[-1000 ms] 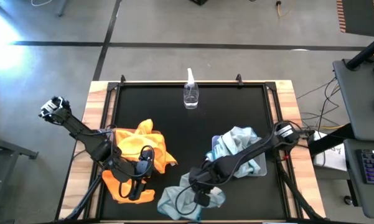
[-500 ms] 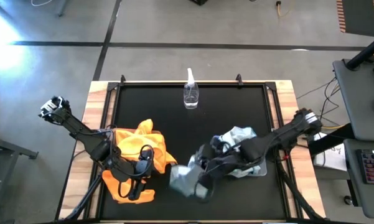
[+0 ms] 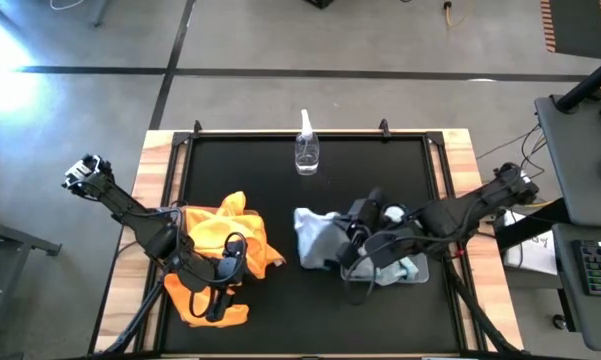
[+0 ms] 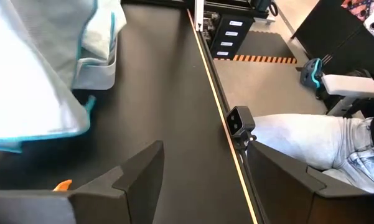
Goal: Sort microfiber towel by color & place in baskets
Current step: Put the blue microfiber cloth into the transparent bin, then put the orange microfiber cloth into the orange bin
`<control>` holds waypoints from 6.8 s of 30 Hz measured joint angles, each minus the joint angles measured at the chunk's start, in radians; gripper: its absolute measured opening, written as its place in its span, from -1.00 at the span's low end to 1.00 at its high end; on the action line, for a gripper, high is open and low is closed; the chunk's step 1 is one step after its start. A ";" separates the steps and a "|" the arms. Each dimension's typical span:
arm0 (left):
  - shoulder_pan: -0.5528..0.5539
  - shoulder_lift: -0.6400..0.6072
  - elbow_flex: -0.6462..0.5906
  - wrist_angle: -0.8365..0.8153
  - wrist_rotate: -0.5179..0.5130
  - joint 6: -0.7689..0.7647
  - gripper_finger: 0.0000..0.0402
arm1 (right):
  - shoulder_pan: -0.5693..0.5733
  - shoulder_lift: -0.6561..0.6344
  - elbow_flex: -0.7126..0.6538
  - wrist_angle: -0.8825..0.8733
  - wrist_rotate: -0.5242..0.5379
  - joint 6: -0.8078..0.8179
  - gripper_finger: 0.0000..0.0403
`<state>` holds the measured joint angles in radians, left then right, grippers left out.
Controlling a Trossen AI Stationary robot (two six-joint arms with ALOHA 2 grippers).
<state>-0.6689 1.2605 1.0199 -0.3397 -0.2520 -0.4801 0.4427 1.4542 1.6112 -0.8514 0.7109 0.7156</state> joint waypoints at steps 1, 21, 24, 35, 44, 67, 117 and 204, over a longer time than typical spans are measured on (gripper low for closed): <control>0.000 0.000 0.000 0.000 0.000 0.000 0.07 | 0.000 -0.008 0.000 -0.033 0.000 0.023 -0.96; 0.000 -0.030 0.001 0.001 -0.003 -0.004 0.07 | 0.005 -0.157 0.000 -0.475 0.079 0.340 -0.96; 0.000 -0.035 0.001 0.002 -0.003 -0.009 0.07 | 0.005 -0.181 0.000 -0.475 0.080 0.340 -0.96; 0.000 -0.037 0.001 0.002 -0.020 -0.008 0.07 | 0.042 -0.242 0.000 -0.334 0.078 0.268 -0.96; 0.000 -0.038 0.001 0.002 -0.028 -0.008 0.07 | 0.085 -0.287 0.000 -0.080 0.078 0.067 -0.96; 0.000 -0.038 0.001 0.003 -0.028 -0.008 0.07 | 0.195 -0.286 0.001 -0.587 -0.009 0.533 -0.96; 0.000 -0.061 0.001 0.002 -0.026 0.024 0.07 | 0.191 -0.093 0.018 -0.624 -0.141 0.415 -0.30; -0.122 0.441 -0.053 -0.232 0.267 -0.473 0.07 | -0.073 0.084 0.004 -0.214 -0.379 -0.221 -0.30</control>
<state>-0.7914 1.7016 0.9672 -0.5716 0.0155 -0.9535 0.3699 1.5387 1.6154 -1.0649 0.3321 0.4945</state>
